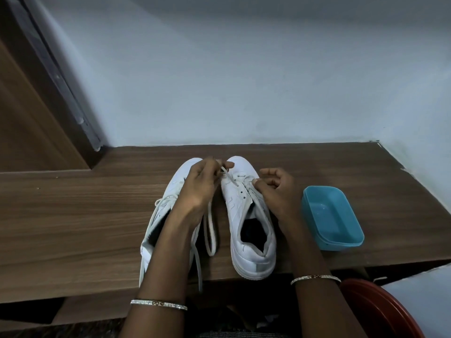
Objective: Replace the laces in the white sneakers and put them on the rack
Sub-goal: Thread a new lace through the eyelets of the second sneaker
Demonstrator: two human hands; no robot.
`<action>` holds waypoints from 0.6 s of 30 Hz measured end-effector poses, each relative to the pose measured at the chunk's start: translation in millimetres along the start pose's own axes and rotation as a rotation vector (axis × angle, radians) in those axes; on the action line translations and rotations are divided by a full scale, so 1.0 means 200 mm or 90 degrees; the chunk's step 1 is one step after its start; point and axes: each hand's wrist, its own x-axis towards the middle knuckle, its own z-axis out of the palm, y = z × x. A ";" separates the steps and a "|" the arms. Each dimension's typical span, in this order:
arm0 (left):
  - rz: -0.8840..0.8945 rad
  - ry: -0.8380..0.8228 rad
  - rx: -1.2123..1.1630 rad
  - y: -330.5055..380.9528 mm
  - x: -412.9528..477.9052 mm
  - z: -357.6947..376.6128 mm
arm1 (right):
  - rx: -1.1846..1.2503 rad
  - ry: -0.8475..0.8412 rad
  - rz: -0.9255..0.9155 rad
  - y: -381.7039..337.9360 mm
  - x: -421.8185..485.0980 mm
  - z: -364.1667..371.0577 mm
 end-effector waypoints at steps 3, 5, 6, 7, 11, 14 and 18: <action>-0.004 0.014 -0.176 0.05 -0.02 0.00 | 0.007 -0.003 0.010 -0.01 0.00 0.01; -0.032 0.038 -0.246 0.06 -0.01 -0.01 | 0.008 -0.002 0.011 -0.01 0.00 0.01; -0.038 0.053 -0.232 0.06 -0.01 -0.01 | 0.005 0.000 0.013 -0.01 0.00 0.01; -0.032 0.064 -0.197 0.06 -0.01 -0.02 | 0.001 0.001 0.014 0.00 0.00 0.01; -0.004 0.047 -0.050 0.01 0.00 -0.01 | -0.020 0.003 0.013 0.00 0.00 0.02; 0.027 0.034 0.141 -0.05 0.01 -0.02 | -0.036 0.001 0.005 0.00 0.00 0.02; 0.094 0.024 0.383 -0.08 0.00 -0.01 | -0.045 0.008 -0.009 0.01 0.00 0.02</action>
